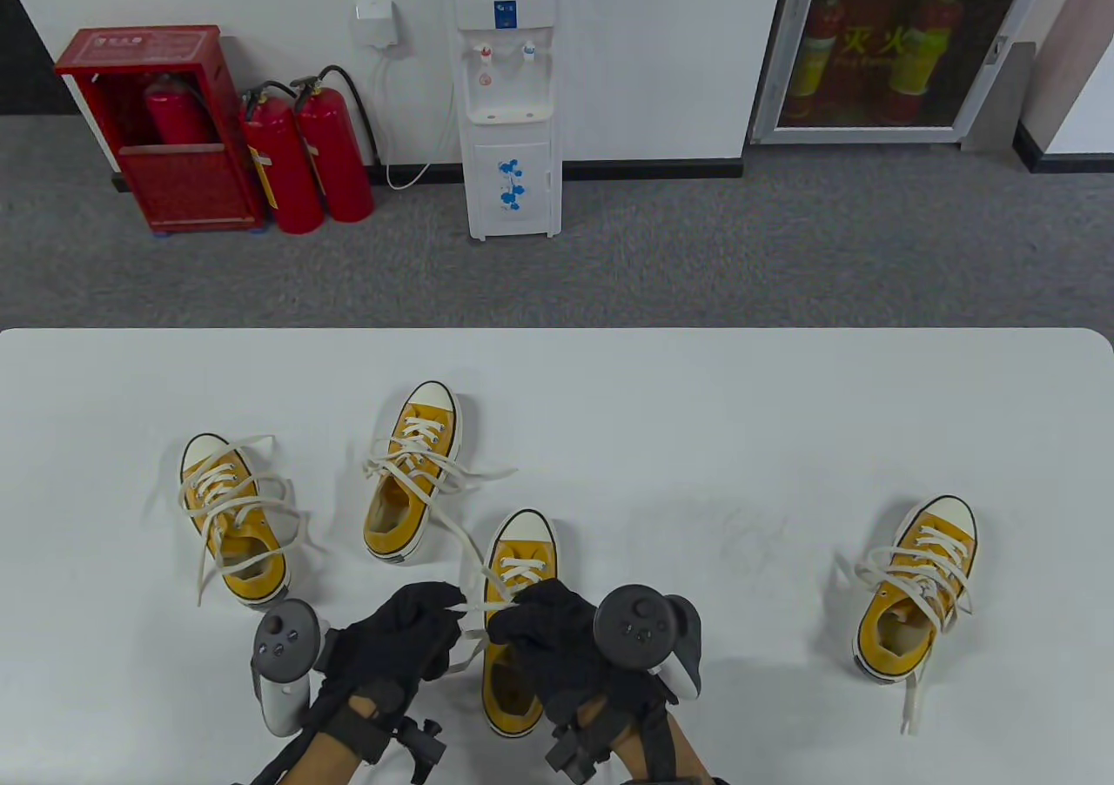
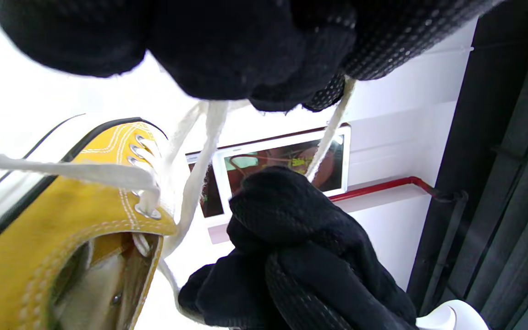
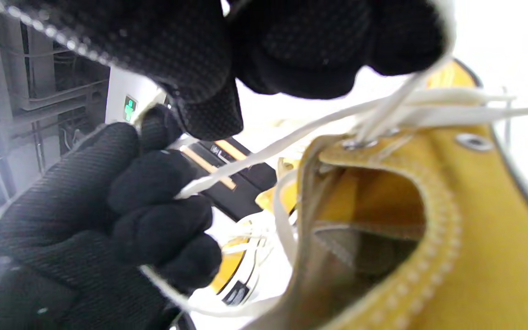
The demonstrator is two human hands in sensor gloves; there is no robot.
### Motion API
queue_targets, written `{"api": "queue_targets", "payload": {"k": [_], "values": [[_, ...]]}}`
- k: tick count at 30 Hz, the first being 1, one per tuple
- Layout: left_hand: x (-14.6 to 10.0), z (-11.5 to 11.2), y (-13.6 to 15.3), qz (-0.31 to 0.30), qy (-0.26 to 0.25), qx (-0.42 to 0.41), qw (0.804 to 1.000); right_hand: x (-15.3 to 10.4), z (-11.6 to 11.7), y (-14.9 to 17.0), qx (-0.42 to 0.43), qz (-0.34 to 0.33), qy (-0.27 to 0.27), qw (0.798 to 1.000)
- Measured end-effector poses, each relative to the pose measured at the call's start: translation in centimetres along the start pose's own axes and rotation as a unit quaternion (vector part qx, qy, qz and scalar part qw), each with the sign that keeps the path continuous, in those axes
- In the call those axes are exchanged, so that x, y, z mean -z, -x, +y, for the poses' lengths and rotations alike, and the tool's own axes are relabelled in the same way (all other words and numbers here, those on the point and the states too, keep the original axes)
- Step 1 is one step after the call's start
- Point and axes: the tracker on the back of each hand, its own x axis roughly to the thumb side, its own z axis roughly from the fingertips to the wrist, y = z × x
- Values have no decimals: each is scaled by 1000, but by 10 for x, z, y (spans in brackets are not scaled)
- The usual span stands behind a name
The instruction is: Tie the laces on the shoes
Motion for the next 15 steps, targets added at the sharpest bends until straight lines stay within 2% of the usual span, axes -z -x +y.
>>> {"api": "queue_targets", "payload": {"k": [4,8,15], "values": [[0,-2,-1,-11,9,-5,1000,-1,-1,1,-34,15,21,999],[-1,-5,-1,-14,22,-18,1000,-2,-1,3,-21,18,29,999],[-1,-9,0,-14,42,-44,998,-1,3,2,-27,11,13,999]]}}
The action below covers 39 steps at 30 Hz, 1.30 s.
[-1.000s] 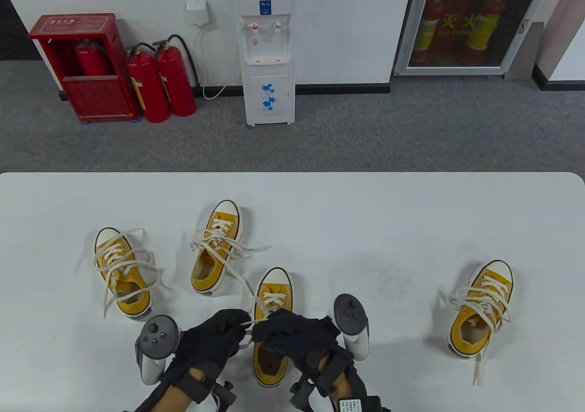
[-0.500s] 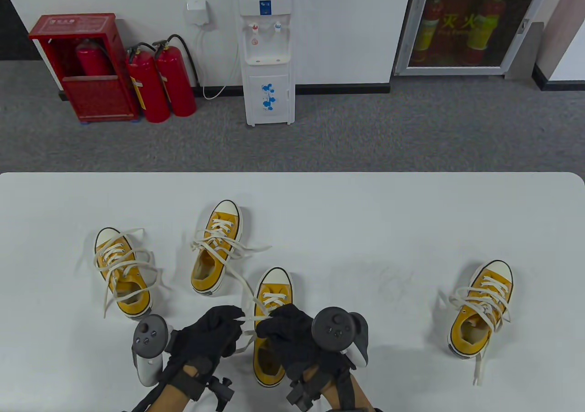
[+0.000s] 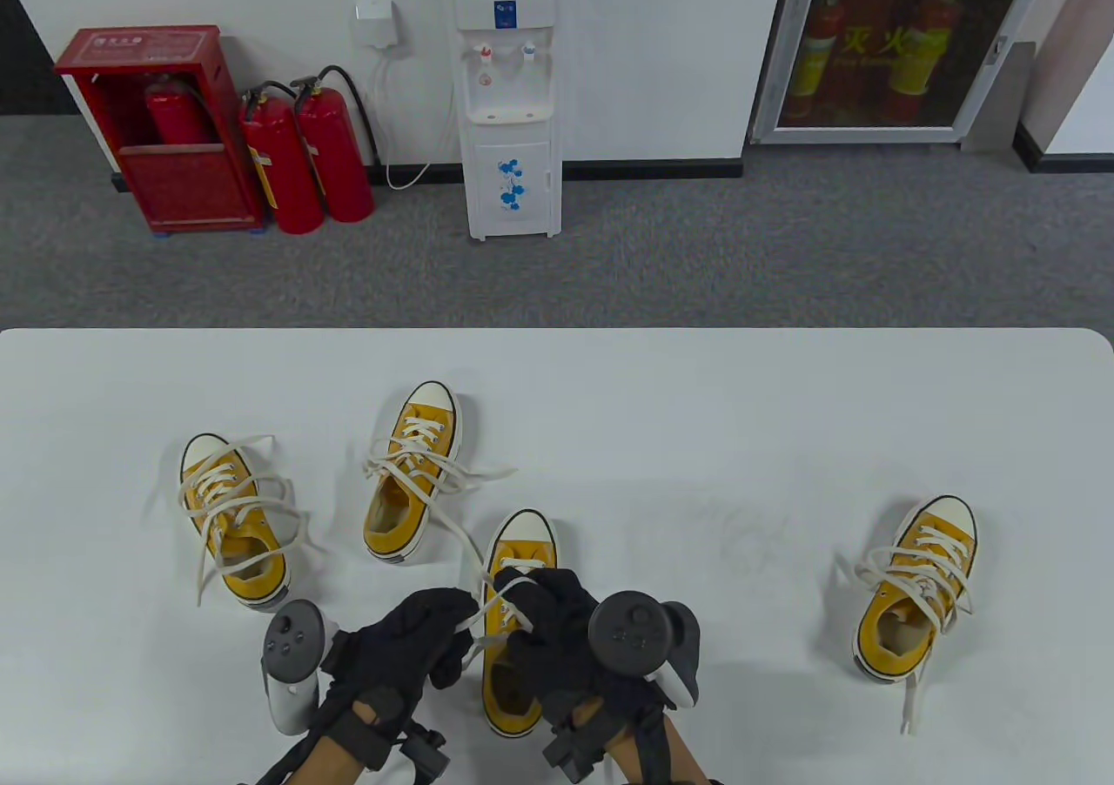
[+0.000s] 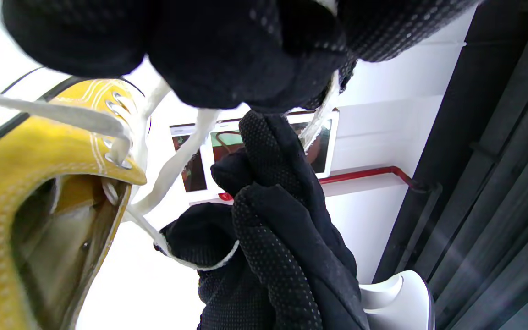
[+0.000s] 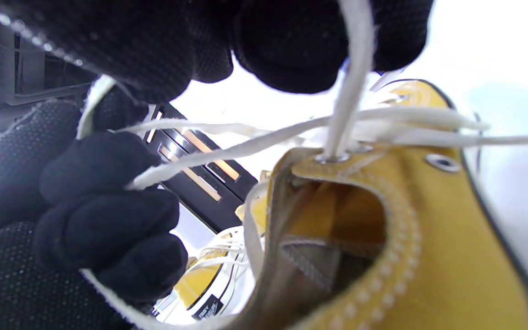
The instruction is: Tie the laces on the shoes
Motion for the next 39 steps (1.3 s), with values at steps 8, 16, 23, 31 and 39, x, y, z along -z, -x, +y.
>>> {"api": "queue_targets", "payload": {"k": [8,16,23,31,39], "values": [[1,-3,-1,-9,19,-13,1000,0,5,-1,-3,-7,-26,1000],[2,-8,-4,-18,47,-10,999,0,7,-1,-5,-9,-21,1000],[3,-17,-6,-22,75,1,997,1,15,-2,-5,-11,-37,999],[-1,1,-3,-12,-1,17,1000,0,5,4,63,1,1,998],[-7,26,-4,-4,-112,58,992,-2,-14,21,219,28,61,973]]}}
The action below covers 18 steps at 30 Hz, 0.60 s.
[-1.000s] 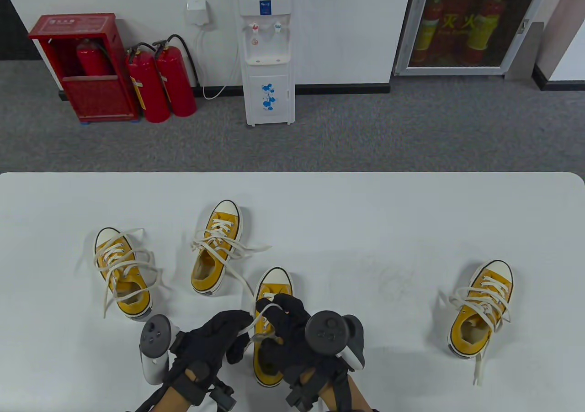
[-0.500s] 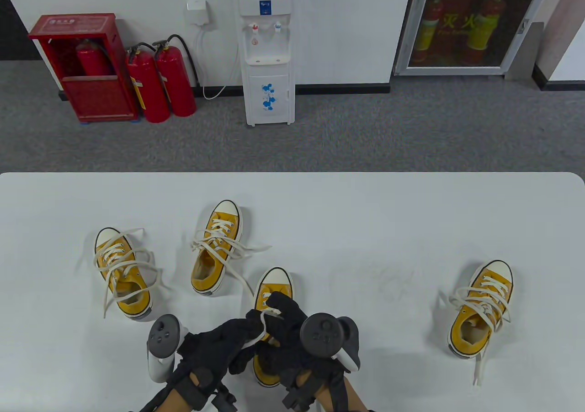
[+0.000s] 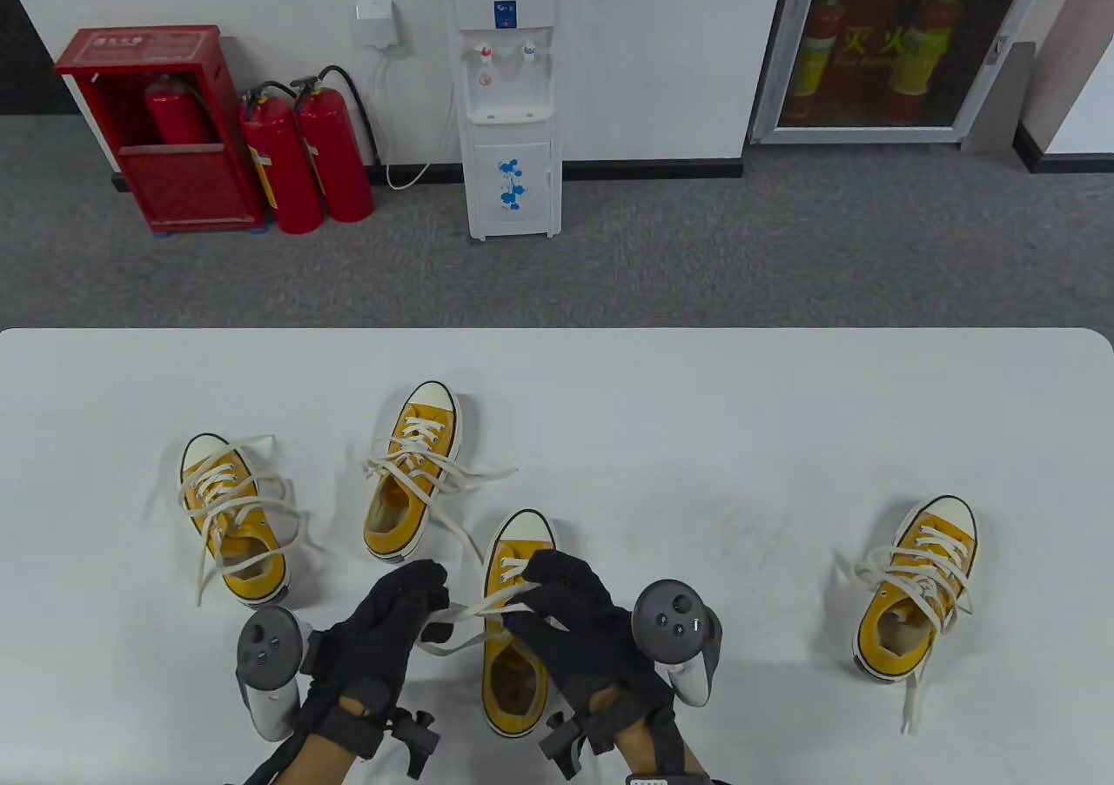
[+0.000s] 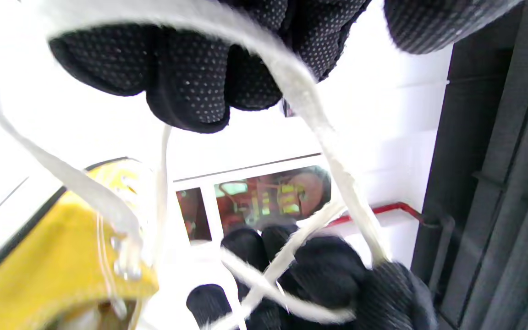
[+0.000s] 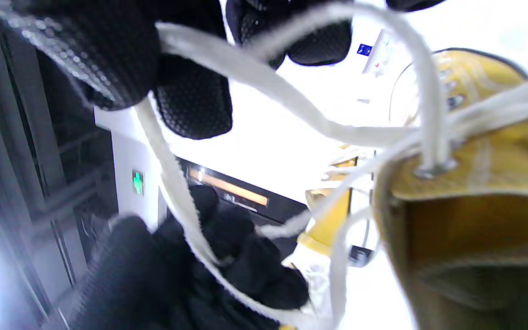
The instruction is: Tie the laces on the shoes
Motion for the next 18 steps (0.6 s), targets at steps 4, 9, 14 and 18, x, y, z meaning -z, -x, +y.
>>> {"api": "queue_targets", "payload": {"k": [4,9,14,18], "values": [[1,9,-3,-16,-25,83,996,-1,-12,4,57,9,36,998],[3,16,-9,-28,-38,189,981,-3,-26,9,72,12,88,993],[5,20,-13,-19,-39,315,948,-6,-39,17,44,46,145,987],[8,26,-10,11,-34,339,940,-9,-52,26,8,88,202,975]]}}
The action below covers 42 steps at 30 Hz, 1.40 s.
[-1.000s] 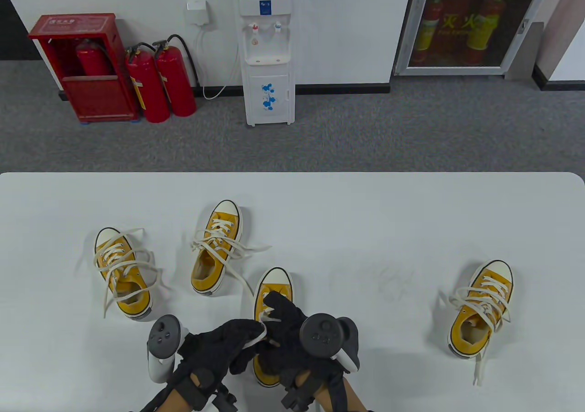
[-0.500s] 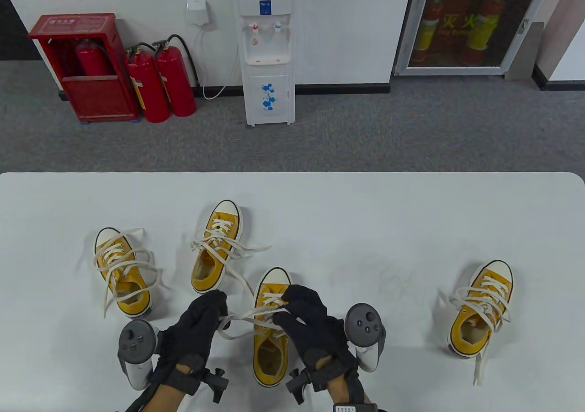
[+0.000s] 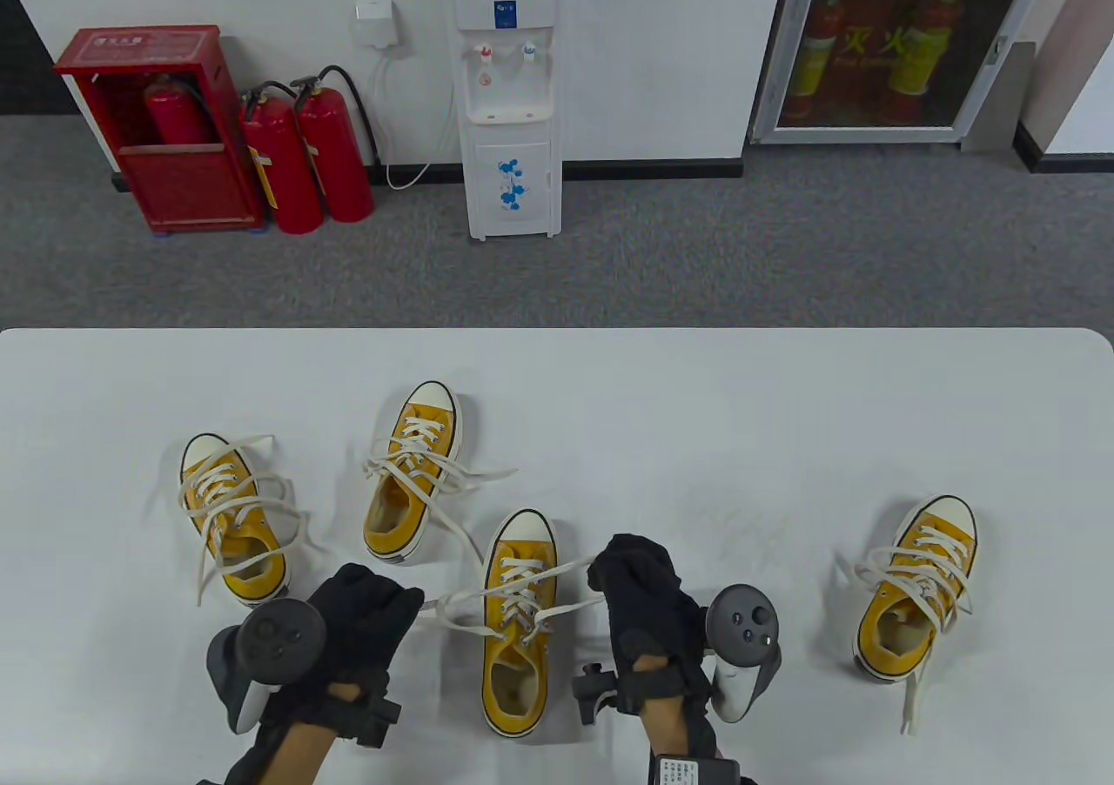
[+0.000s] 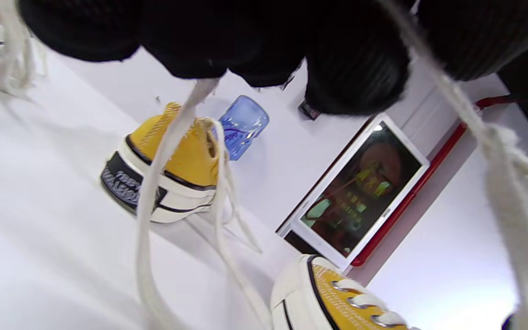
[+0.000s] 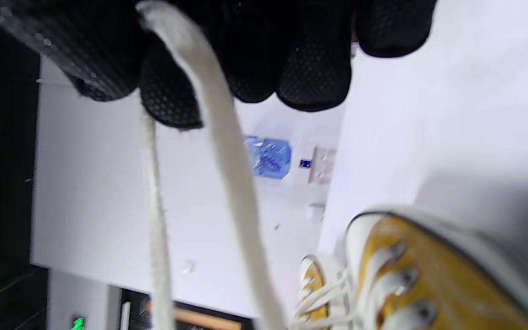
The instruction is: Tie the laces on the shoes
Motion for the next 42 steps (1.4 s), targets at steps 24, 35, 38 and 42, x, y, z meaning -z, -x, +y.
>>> {"api": "queue_targets", "payload": {"k": [24,35,38,42], "values": [[9,8,23,94,89,164,978,21,-59,13,-341,60,170,923],[10,9,28,120,121,198,965,24,-77,21,-323,107,188,921],[11,10,28,122,130,199,964,25,-79,20,-324,113,195,919],[10,10,28,121,126,203,964,25,-82,19,-325,114,200,917]]}}
